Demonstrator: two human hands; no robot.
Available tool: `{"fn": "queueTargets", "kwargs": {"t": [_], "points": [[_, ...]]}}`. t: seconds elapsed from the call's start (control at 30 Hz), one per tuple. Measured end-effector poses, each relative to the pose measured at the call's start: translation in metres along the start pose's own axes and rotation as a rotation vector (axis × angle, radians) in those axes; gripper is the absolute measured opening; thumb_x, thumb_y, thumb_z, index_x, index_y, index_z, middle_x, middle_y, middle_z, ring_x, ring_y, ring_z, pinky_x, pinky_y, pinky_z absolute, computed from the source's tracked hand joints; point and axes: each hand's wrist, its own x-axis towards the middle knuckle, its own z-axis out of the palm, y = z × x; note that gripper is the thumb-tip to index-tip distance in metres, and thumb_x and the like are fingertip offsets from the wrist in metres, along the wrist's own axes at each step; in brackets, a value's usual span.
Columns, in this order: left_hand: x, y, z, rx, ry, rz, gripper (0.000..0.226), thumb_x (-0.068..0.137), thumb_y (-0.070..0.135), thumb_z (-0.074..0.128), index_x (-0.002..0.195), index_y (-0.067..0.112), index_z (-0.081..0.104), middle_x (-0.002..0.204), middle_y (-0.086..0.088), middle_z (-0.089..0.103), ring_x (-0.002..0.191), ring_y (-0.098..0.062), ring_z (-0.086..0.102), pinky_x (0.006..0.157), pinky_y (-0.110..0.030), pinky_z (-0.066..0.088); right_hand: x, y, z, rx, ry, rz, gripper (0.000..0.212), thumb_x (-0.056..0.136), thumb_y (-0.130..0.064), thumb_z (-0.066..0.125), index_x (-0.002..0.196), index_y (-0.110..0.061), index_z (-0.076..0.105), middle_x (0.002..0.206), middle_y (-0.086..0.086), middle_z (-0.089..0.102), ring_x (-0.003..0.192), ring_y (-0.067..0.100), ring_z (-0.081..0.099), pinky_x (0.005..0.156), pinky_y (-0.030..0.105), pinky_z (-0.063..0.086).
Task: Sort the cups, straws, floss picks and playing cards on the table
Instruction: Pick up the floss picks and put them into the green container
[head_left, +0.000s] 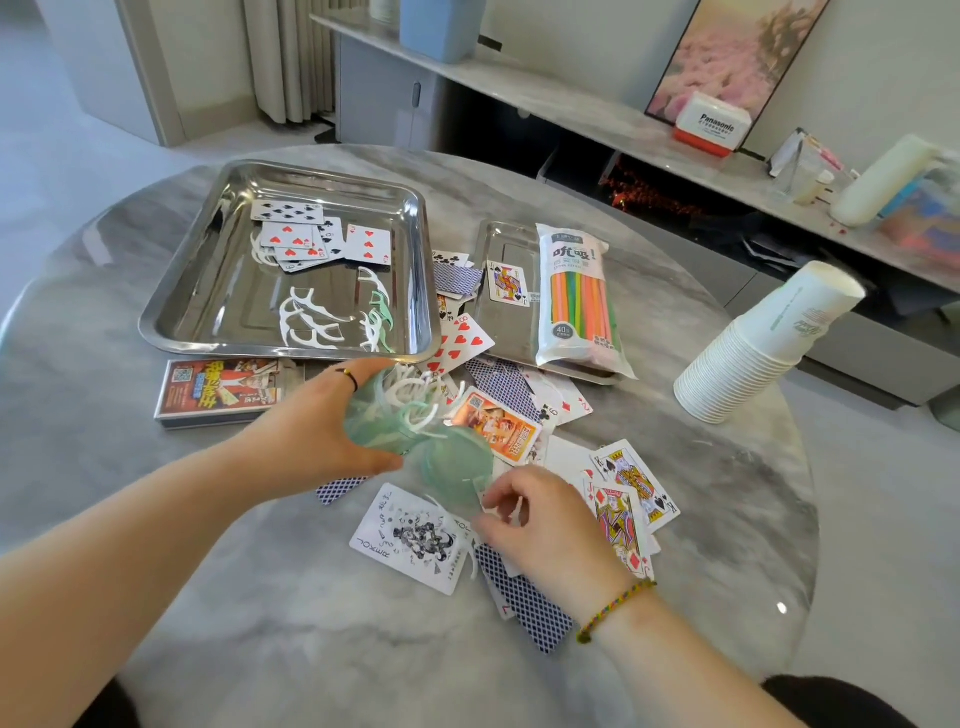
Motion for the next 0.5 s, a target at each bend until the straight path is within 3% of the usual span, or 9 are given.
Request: {"fn": "queueTargets", "kwargs": {"t": [0.07, 0.17, 0.37, 0.5], "points": [[-0.002, 0.001, 0.001, 0.003, 0.005, -0.014, 0.087, 0.068, 0.027, 0.078, 0.139, 0.026, 0.029, 0.103, 0.01, 0.039, 0.095, -0.006, 0.039, 0.081, -0.017, 0.03, -0.009, 0.005, 0.014, -0.1, -0.095, 0.025, 0.013, 0.081, -0.029, 0.063, 0.091, -0.025, 0.056, 0.089, -0.006, 0.051, 0.089, 0.009, 0.047, 0.071, 0.014, 0.033], [-0.007, 0.001, 0.001, -0.015, 0.031, -0.04, 0.086, 0.068, 0.025, 0.078, 0.139, 0.024, 0.03, 0.093, 0.015, 0.039, 0.094, -0.007, 0.04, 0.079, -0.018, 0.029, -0.013, 0.008, 0.03, -0.168, -0.032, 0.053, 0.025, 0.086, -0.03, 0.057, 0.105, -0.014, 0.057, 0.106, 0.001, 0.052, 0.108, 0.016, 0.045, 0.086, 0.021, 0.033], [-0.016, 0.002, -0.003, -0.017, 0.075, -0.084, 0.084, 0.068, 0.024, 0.078, 0.138, 0.023, 0.032, 0.098, 0.008, 0.043, 0.09, -0.01, 0.041, 0.076, -0.02, 0.03, -0.011, 0.003, 0.033, -0.128, -0.005, 0.114, 0.022, 0.088, -0.027, 0.055, 0.104, -0.013, 0.06, 0.111, 0.003, 0.058, 0.108, 0.019, 0.05, 0.086, 0.026, 0.041], [-0.018, 0.005, -0.001, 0.012, 0.088, -0.077, 0.083, 0.067, 0.022, 0.079, 0.137, 0.02, 0.034, 0.084, 0.013, 0.042, 0.078, -0.008, 0.041, 0.058, -0.017, 0.029, -0.01, 0.002, 0.031, -0.137, -0.006, 0.135, 0.018, 0.088, -0.023, 0.053, 0.101, -0.015, 0.062, 0.111, 0.004, 0.06, 0.112, 0.019, 0.044, 0.086, 0.026, 0.04]]}}
